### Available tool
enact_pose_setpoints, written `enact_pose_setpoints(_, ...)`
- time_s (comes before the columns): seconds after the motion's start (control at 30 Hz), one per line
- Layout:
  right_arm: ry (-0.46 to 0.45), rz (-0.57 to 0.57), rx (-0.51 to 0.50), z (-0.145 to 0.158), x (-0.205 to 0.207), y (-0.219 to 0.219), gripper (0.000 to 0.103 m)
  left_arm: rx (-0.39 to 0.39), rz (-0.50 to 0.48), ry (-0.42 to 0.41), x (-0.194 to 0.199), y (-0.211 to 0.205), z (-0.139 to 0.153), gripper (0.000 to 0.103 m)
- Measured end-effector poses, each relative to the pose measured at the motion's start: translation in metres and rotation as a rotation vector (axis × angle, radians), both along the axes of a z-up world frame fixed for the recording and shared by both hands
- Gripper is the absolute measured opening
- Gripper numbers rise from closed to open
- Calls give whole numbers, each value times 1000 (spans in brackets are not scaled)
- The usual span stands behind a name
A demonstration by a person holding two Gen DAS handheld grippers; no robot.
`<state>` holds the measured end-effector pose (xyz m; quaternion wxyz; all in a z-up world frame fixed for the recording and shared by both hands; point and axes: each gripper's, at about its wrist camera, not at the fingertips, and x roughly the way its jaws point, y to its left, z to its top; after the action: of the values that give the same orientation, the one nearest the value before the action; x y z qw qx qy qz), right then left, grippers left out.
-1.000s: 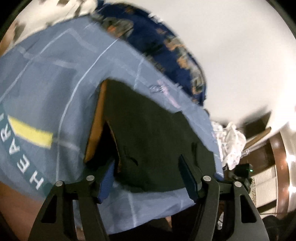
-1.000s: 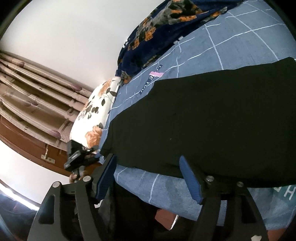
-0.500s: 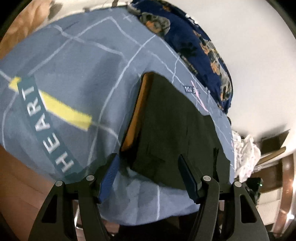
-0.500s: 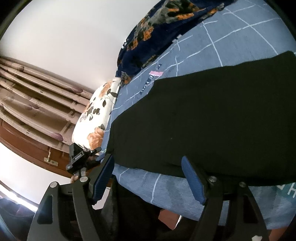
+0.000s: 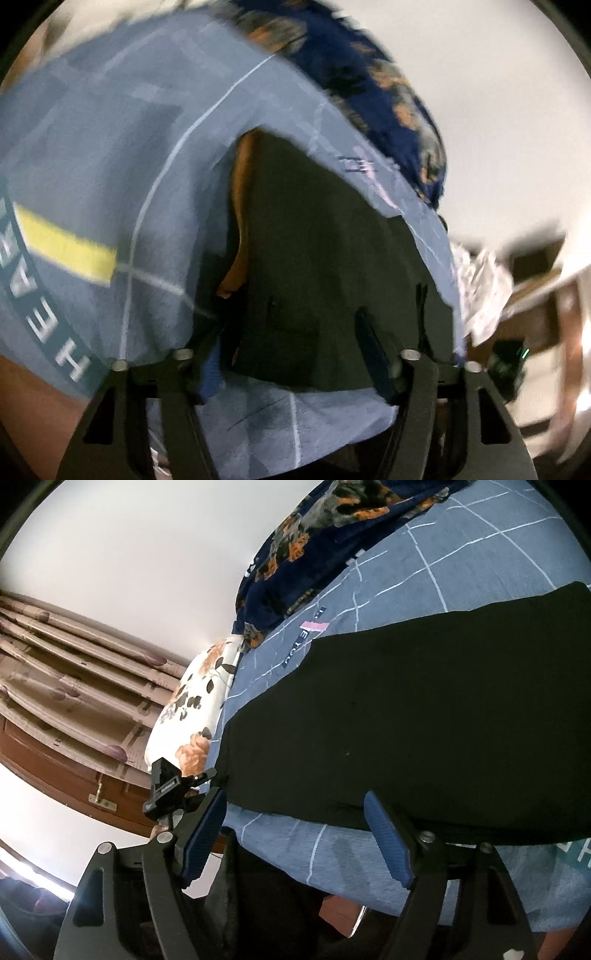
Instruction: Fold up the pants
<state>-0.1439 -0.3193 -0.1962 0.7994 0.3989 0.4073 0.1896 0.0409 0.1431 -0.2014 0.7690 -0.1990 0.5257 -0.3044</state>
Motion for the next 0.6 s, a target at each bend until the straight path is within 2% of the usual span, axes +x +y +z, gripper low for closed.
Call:
enact_pose_setpoints(0.03, 3, -2, 1, -1, 0, 0, 77, 35, -10, -48, -3, -3, 7, 35)
enact_pose_setpoints(0.07, 6, -3, 4, -2, 1, -1, 78, 33, -15, -63, -4, -2, 10, 35)
enact_pose_setpoints(0.13, 20, -6, 10, -6, 2, -1, 79, 2, -14, -42, 0, 1, 7, 35)
enact_pose_setpoints(0.27, 28, 0, 9, -8, 3, 1, 79, 25, -27, -19, 3, 1, -4, 35)
enact_pose_setpoints(0.43, 23, -1, 8, -5, 3, 1, 79, -34, 21, 111, 13, 7, -26, 44)
enact_pose_setpoints(0.5, 24, 0, 9, -5, 3, 1, 80, -46, 21, 103, 15, 6, -26, 47)
enact_pose_setpoints(0.6, 22, 2, 7, -6, 3, 2, 81, -9, -13, 67, 17, -5, -22, 49)
